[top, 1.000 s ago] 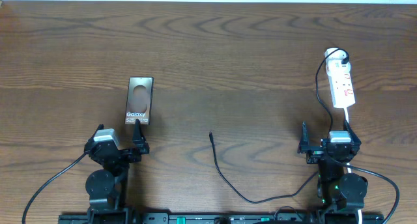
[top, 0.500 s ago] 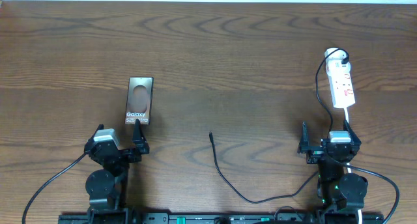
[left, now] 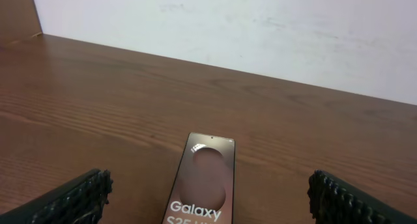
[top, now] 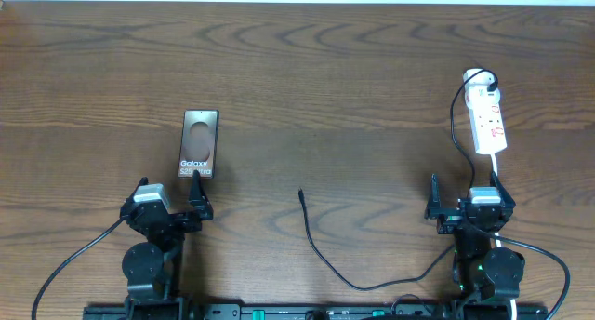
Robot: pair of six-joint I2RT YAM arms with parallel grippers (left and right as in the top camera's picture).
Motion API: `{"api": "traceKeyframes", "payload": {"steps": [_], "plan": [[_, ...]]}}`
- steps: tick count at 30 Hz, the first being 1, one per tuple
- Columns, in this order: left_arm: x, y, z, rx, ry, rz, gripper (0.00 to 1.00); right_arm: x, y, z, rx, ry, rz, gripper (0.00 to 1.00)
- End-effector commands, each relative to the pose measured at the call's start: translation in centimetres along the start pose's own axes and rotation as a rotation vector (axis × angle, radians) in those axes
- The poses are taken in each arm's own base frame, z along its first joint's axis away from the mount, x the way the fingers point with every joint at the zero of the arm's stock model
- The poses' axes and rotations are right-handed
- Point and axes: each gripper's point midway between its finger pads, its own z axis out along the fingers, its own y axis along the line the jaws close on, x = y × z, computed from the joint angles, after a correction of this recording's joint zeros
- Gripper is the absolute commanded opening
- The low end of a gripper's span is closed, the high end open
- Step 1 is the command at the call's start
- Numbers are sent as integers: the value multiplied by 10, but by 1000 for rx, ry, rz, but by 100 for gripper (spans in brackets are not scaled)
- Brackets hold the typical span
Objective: Plug charger to phone and switch on socket
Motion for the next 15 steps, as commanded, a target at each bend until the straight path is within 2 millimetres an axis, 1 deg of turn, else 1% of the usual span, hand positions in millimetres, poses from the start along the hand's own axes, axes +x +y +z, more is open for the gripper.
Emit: {"api": "traceKeyframes", "payload": {"steps": [1,5,11,15], "plan": [[14,7,1,-30,41,3,98,1,-3,0,13,4,-11,99],[3,5,-1,-26,18,3,98,1,-3,0,13,4,-11,99],[-34,-2,-8,-16,-47,44,98,1,-3,0,13,4,-11,99],[-57,-5,-10,-16,-49,76,98,1,-3,0,13,4,-11,99]]}}
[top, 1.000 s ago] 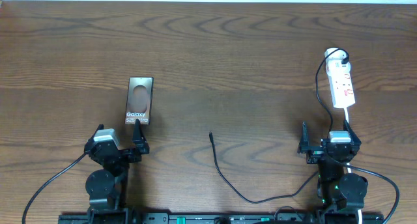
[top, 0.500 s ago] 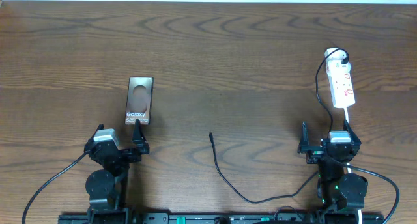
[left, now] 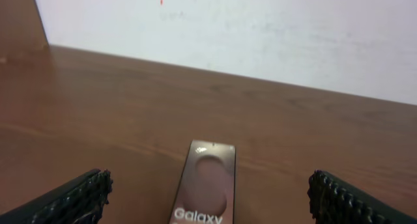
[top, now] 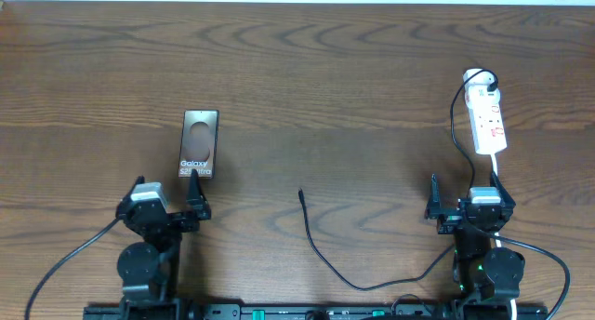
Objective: Plug charger to phone and switch on socket
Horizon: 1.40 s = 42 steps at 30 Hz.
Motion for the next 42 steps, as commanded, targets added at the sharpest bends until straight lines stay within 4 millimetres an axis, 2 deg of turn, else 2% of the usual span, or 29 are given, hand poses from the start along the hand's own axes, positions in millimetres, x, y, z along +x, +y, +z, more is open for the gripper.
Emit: {"api": "traceKeyframes", "payload": {"steps": [1,6,12,19,23,25,29,36,42], "plan": [[-38,-2,-3,-15,-34,52,98,1,-3,0,13,4,-11,99],[-73,-7,10,-20,25,106,98,1,-3,0,13,4,-11,99],[-111,-12,37,-32,179,125,98,1,-3,0,13,4,-11,99],[-132,-15,68,-53,457,127,98,1,-3,0,13,4,-11,99],[-135,-16,81,-63,601,128,98,1,-3,0,13,4,-11,99],[-131,-16,87,-67,676,128,98,1,-3,0,13,4,-11,99],[-111,-15,92,-64,842,126,98,1,-3,0,13,4,-11,99],[-52,-7,94,-83,1114,126,98,1,-3,0,13,4,-11,99],[-19,-3,105,-91,1223,123,98,1,-3,0,13,4,-11,99]]}}
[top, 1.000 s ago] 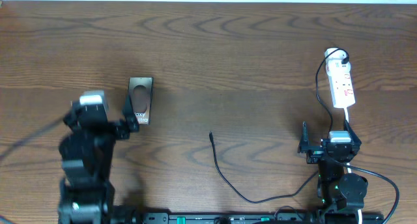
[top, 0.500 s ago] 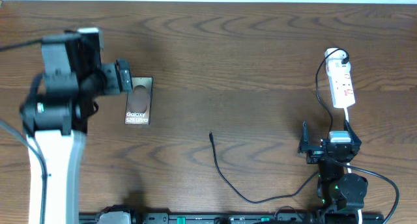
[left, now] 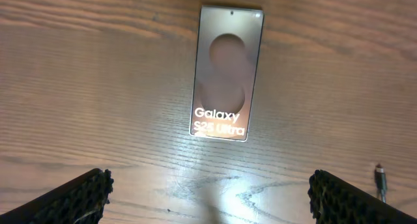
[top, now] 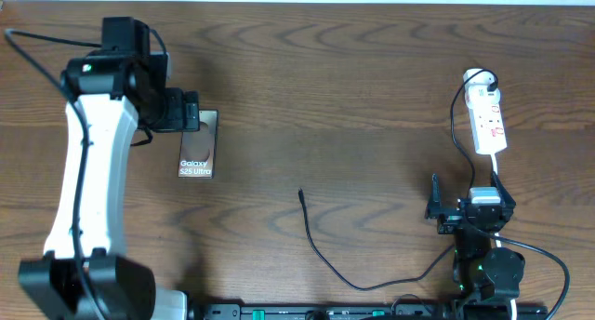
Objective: Plug charger to phone and switch on socket
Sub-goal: 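Move the left gripper forward above the Galaxy phone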
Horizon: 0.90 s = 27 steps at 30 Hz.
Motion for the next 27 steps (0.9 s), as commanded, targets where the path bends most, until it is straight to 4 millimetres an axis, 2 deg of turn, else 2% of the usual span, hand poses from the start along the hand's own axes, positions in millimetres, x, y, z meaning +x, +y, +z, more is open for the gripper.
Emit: {"api": "traceKeyframes", "payload": {"steps": [1,14,19,27], "plan": [[-2,1,16,-3,50,7,98,1,-2,0,10,3,-11,99],[2,1,82,-5,213,8,98,1,-2,0,10,3,-11,99],[0,0,94,-5,226,8,98,1,-2,0,10,3,-11,99],[-5,0,98,-5,201,8,98,1,-2,0,10,3,-11,99]]}}
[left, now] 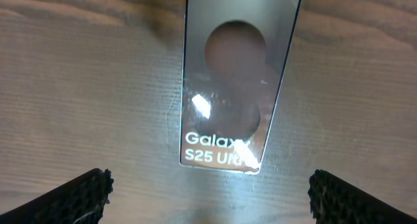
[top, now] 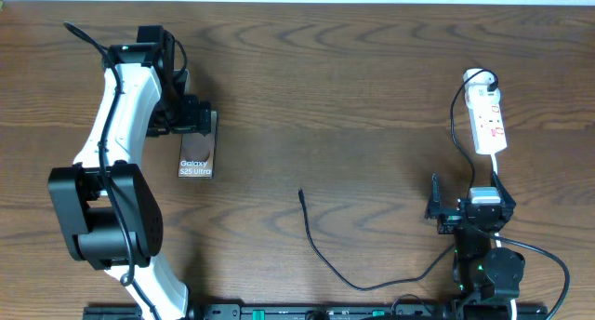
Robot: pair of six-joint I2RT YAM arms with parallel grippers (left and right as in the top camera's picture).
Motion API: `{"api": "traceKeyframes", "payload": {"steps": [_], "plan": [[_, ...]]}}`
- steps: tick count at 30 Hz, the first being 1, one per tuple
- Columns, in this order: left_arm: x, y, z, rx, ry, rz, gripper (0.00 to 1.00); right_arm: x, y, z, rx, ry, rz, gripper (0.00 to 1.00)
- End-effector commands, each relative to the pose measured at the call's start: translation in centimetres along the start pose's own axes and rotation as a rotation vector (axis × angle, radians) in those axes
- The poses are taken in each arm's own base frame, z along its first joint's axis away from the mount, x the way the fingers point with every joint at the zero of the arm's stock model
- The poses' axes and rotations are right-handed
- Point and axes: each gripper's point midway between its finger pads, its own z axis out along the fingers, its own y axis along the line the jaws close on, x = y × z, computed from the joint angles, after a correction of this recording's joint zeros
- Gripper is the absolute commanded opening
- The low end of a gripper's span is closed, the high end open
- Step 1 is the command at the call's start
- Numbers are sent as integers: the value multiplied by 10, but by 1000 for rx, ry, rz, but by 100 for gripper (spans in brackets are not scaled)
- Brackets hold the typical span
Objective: Plug charger to phone and switch on socket
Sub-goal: 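Move the left gripper forward above the Galaxy phone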
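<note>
The phone (top: 196,155) lies face up on the wooden table at the left, its screen reading "Galaxy S25 Ultra". In the left wrist view the phone (left: 234,87) fills the upper middle. My left gripper (top: 193,115) hangs open over the phone's far end, pointing down. Its fingers (left: 71,198) stand wide apart past the phone's near end, and the left gripper (left: 210,204) holds nothing. The black charger cable (top: 321,255) lies loose, its plug tip (top: 301,195) at mid-table. The white socket strip (top: 488,120) lies at the right. My right gripper (top: 463,197) rests open near the front edge.
A charger adapter (top: 479,78) sits in the far end of the socket strip, its black cord running down towards the right arm. The left arm (top: 112,125) stretches along the table's left side. The arm bases stand on a rail at the front edge.
My left gripper has moved from just left of the phone's far end to over it, and closer to it: the phone now looks much larger in the wrist view. Nothing else has moved.
My left arm rested folded near the front edge, open, with the phone lying ahead of it, and barely shifted by the second moment. Then it was stretched out, looking down on the phone. Now it hangs lower over the phone. Cable, strip and right arm stayed put.
</note>
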Motion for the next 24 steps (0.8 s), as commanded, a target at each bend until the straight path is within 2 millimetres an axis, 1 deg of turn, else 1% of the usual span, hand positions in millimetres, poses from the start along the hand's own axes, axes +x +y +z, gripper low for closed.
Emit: {"api": "traceKeyframes", "payload": {"steps": [1,9,14,17,18,20,21,22,23,24], "plan": [[-4,1,0,-2,-14,6,98,1,-2,0,10,3,-11,99],[2,1,22,-2,-2,6,98,1,-2,0,10,3,-11,99],[5,1,30,-2,-1,6,98,1,-2,0,10,3,-11,99],[4,1,31,-2,-5,6,84,1,-2,0,10,3,-11,99],[3,1,31,-2,-8,6,82,1,-2,0,10,3,-11,99],[2,1,31,-2,-11,6,81,1,-2,0,10,3,-11,99],[2,1,31,-1,-12,6,81,1,-2,0,10,3,-11,99],[2,1,31,-1,-13,6,86,1,-2,0,10,3,-11,99],[2,1,31,-1,-13,6,96,1,-2,0,10,3,-11,99],[2,1,31,-1,-13,6,99,1,-2,0,10,3,-11,99]]}}
